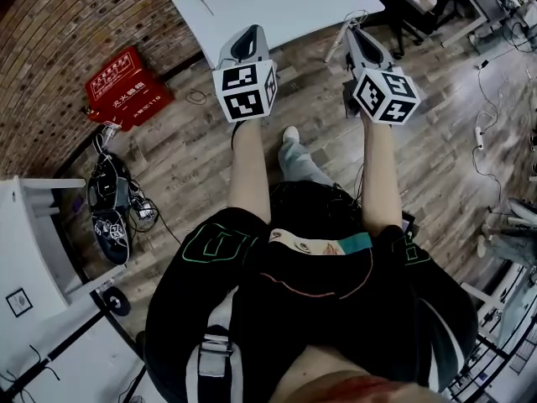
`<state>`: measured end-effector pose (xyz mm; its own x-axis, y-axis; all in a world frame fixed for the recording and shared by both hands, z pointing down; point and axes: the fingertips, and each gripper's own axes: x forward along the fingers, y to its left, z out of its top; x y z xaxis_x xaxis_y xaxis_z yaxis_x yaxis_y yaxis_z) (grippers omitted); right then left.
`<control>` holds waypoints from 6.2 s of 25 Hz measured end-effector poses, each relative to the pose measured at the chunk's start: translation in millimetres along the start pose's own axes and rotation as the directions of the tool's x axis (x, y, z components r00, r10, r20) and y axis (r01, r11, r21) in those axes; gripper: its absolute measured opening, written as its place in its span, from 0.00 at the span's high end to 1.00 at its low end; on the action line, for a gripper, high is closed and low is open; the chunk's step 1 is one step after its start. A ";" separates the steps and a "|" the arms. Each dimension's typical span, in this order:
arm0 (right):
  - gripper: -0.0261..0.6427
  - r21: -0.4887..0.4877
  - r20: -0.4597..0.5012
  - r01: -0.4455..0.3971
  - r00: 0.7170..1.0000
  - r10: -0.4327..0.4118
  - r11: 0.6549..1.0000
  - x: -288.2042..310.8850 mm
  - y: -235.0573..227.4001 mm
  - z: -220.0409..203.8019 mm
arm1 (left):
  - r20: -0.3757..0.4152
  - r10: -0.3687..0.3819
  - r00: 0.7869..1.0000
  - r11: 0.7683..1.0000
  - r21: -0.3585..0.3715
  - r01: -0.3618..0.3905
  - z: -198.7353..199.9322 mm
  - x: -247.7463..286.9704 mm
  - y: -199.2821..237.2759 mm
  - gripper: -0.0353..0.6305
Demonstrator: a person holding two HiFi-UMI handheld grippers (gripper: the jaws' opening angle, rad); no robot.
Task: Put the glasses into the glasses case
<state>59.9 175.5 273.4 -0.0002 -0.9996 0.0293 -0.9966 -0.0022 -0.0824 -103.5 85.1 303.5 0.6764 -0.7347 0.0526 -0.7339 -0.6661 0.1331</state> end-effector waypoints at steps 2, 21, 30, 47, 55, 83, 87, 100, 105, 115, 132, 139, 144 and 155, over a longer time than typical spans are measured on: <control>0.92 0.007 -0.017 -0.002 1.000 0.002 1.000 18.0 -8.9 -6.5 | -0.011 0.012 1.000 1.000 -0.014 -0.012 -5.5 16.0 9.5 0.95; 0.92 0.074 -0.136 0.026 0.991 -0.015 0.997 174.8 -116.5 -50.0 | -0.166 0.038 0.985 0.997 -0.054 -0.047 -62.7 181.8 41.7 0.95; 0.92 0.100 -0.145 -0.032 0.988 0.046 0.995 254.6 -145.2 -57.6 | -0.191 0.104 0.976 0.992 -0.054 -0.116 -69.3 243.6 71.9 0.95; 0.92 0.182 -0.049 -0.005 0.999 0.015 0.983 280.8 -203.4 -27.4 | -0.180 0.057 0.982 0.995 0.086 -0.042 -30.2 302.7 40.8 0.95; 0.92 0.182 -0.027 -0.025 0.999 0.030 0.983 297.9 -206.5 -15.1 | -0.169 0.057 0.984 0.994 0.098 -0.041 -17.4 318.7 46.3 0.95; 0.92 0.179 -0.235 -0.058 0.967 0.100 0.982 470.6 -228.7 -92.2 | -0.342 0.078 0.936 0.993 -0.053 -0.102 -101.8 446.0 137.9 0.95; 0.92 0.146 -0.272 -0.094 0.953 0.131 0.985 492.7 -226.8 -98.0 | -0.348 0.086 0.934 0.988 -0.087 -0.124 -109.3 458.0 147.0 0.95; 0.92 -0.012 -0.352 -0.269 0.903 0.248 0.963 558.1 -210.3 -92.4 | -0.346 0.093 0.934 0.972 -0.173 -0.161 -123.5 487.8 172.4 0.95; 0.92 -0.085 -0.389 -0.343 0.876 0.285 0.936 575.3 -207.5 -89.4 | -0.339 0.094 0.936 0.967 -0.192 -0.167 -126.0 494.5 177.4 0.95; 0.92 -0.272 -0.540 -0.558 0.763 0.356 0.784 605.7 -195.9 -102.4 | -0.344 0.109 0.932 0.954 -0.226 -0.195 -132.9 498.9 188.4 0.95; 0.92 -0.345 -0.795 -0.845 0.494 0.351 0.409 646.2 -174.2 -153.5 | -0.353 0.149 0.924 0.939 -0.244 -0.244 -139.5 516.7 200.9 0.95; 0.92 -0.300 -0.891 -0.910 0.375 0.257 0.286 656.7 -178.6 -194.6 | -0.370 0.138 0.919 0.936 -0.254 -0.243 -151.5 520.6 206.0 0.95; 0.92 -0.279 -0.925 -0.933 0.324 0.196 0.227 663.3 -181.2 -211.4 | -0.398 0.133 0.908 0.935 -0.254 -0.249 -159.5 518.3 211.0 0.95; 0.92 -0.159 -0.985 -0.983 0.164 0.047 0.090 669.3 -191.4 -244.6 | -0.398 0.136 0.907 0.932 -0.258 -0.253 -160.5 519.8 222.0 0.95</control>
<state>230.4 -485.9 552.5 -0.1284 -0.1352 0.9825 -0.1023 0.9872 0.1225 95.2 -424.1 519.3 0.5387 -0.7063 0.4593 -0.8392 -0.4017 0.3665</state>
